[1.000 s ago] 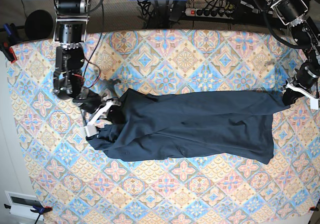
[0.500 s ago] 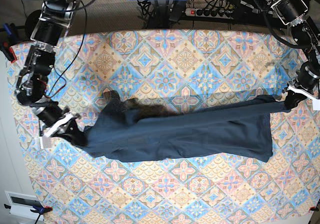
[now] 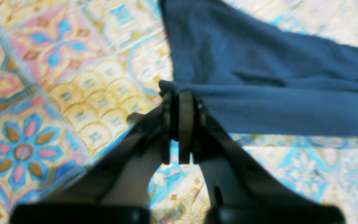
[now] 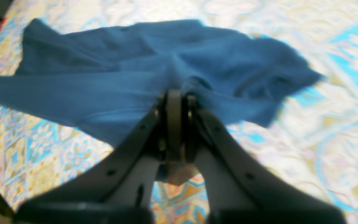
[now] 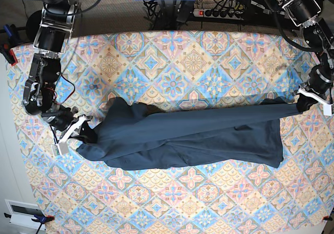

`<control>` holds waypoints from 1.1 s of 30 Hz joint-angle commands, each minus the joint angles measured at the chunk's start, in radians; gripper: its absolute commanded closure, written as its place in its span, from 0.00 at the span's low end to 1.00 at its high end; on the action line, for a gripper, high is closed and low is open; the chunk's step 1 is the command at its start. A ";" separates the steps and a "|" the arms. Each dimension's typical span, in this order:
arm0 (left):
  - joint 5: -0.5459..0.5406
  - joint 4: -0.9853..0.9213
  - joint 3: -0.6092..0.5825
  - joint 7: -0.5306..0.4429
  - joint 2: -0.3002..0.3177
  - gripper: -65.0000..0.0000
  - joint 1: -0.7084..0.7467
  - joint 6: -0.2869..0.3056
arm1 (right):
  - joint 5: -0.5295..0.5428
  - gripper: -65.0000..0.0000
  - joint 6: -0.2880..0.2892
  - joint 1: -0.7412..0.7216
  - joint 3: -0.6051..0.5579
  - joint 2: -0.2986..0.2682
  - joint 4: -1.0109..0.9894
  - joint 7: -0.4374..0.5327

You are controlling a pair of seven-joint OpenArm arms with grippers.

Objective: Layout the t-shirt on the table in an organized manner, then fold the t-shirt properly
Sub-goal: 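Pull the held shirt edge with the right gripper away from the left gripper, then grasp the shirt's opposite corner with the left gripper and spread it out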

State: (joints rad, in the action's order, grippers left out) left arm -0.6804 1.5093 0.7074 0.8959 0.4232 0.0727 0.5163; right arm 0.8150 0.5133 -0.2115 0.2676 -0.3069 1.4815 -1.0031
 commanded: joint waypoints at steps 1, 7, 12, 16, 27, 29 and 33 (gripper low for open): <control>0.000 0.029 -0.038 -0.027 0.035 1.00 -0.007 0.005 | 0.014 1.00 0.003 -0.027 0.009 -0.024 0.023 0.017; 0.047 0.176 -0.220 -0.031 0.142 1.00 0.146 0.008 | 0.011 1.00 0.003 -0.019 0.011 -0.081 0.163 -0.043; 0.044 0.281 -0.243 -0.030 0.205 1.00 0.307 0.011 | 0.011 1.00 0.003 0.073 0.054 -0.114 0.256 -0.044; 0.047 0.293 -0.254 -0.024 0.213 1.00 0.411 0.011 | 0.011 1.00 0.003 0.122 0.074 -0.116 0.275 -0.078; 0.052 0.291 -0.434 -0.004 0.213 1.00 0.546 0.006 | -0.072 1.00 -0.045 0.148 0.045 -0.114 0.270 -0.101; 0.046 0.293 -0.432 0.056 0.213 0.99 0.542 0.008 | -0.098 1.00 -0.049 0.148 0.017 -0.114 0.273 -0.101; 0.041 0.297 -0.412 0.108 0.213 0.89 0.513 0.009 | -0.101 1.00 -0.051 0.143 0.002 -0.114 0.275 -0.101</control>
State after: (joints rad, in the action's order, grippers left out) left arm -0.6338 1.7924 0.2810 1.0111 0.6170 0.5869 0.5247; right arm 0.7059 0.4637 -0.0483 0.2623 -0.4015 1.7351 -1.1294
